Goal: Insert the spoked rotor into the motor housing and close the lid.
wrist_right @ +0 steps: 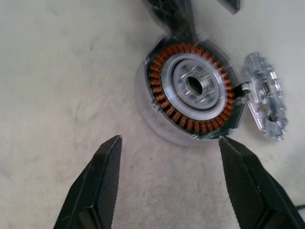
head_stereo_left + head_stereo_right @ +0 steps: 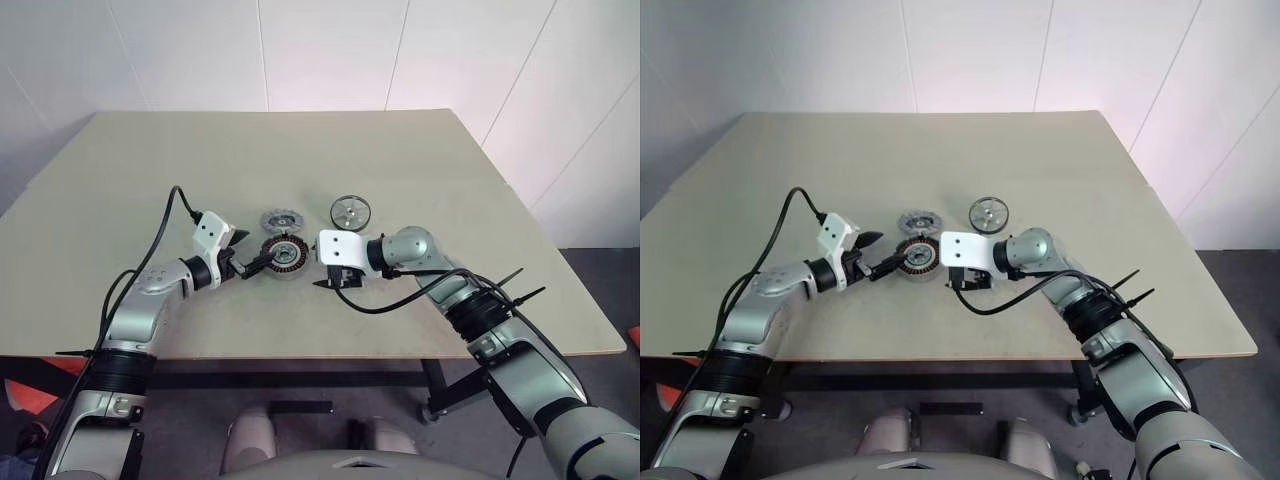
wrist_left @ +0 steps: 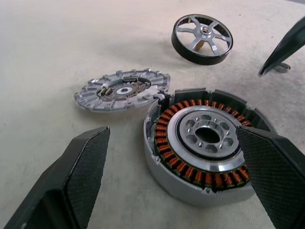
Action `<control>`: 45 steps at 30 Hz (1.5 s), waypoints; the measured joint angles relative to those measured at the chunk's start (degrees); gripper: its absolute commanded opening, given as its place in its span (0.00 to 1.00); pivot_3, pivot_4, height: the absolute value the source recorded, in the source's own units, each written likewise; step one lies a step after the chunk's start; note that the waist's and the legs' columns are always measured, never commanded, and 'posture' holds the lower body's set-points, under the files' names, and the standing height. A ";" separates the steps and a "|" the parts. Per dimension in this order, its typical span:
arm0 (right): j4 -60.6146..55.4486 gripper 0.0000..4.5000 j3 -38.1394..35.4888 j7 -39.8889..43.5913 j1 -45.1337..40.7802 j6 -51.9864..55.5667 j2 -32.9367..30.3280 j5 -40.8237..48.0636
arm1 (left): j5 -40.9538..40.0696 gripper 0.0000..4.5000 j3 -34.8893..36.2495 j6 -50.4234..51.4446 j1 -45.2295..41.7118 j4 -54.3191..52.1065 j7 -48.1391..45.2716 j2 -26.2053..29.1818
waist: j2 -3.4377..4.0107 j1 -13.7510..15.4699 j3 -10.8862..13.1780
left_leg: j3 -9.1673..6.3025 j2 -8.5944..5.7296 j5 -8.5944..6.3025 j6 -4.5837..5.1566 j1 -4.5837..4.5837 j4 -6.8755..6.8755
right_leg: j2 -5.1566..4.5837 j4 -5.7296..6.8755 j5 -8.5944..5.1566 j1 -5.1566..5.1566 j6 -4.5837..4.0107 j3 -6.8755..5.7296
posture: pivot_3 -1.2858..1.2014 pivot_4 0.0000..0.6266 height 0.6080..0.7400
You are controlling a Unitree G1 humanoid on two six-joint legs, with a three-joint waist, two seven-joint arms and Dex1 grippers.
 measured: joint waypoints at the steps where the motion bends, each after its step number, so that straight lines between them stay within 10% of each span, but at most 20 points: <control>1: 1.92 0.80 0.85 0.11 -1.01 -2.12 -0.10 -1.09 | -0.01 1.00 0.22 -0.15 0.31 -0.02 -0.22 0.63 | 0.00 -0.10 0.00 | 0.00 0.01 0.00 0.00 -0.01 -0.01 | 0.01 0.00 0.00 -0.01 0.00 0.00 | 0.52 0.00 1.00; 27: 32.27 0.80 6.24 -3.08 -21.58 -28.06 10.78 -16.07 | -0.25 1.00 2.62 -0.57 4.87 -1.13 1.53 0.26 | 0.01 -1.54 0.01 | 0.01 0.05 0.00 0.00 -0.15 0.07 | 0.02 0.30 -0.04 -0.26 -0.10 0.01 | 0.52 0.00 1.00; 33: 34.83 0.46 6.52 -3.19 -22.36 -29.42 11.53 -18.06 | -0.25 1.00 2.78 -0.57 5.32 -1.48 1.96 0.26 | 0.01 -1.56 0.01 | 0.01 0.07 0.00 0.00 -0.18 0.10 | 0.03 0.38 -0.04 -0.32 -0.10 0.02 | 0.52 0.00 1.00; 39: 35.21 0.38 6.52 -3.88 -23.26 -29.95 11.85 -18.69 | -0.25 1.00 2.79 -0.57 5.40 -1.97 2.26 0.25 | 0.01 -1.92 0.02 | 0.01 0.13 0.03 -0.06 -0.18 0.11 | 0.11 0.46 -0.06 -0.40 -0.14 0.04 | 0.52 0.00 1.00; 45: 35.77 0.01 6.54 -3.53 -23.44 -30.90 12.00 -18.90 | -0.27 1.00 3.02 -0.60 4.98 -1.97 2.78 0.19 | 0.01 -2.23 0.02 | 0.00 0.15 0.04 -0.07 -0.19 0.12 | 0.15 0.48 -0.06 -0.41 -0.17 0.06 | 0.52 0.00 1.00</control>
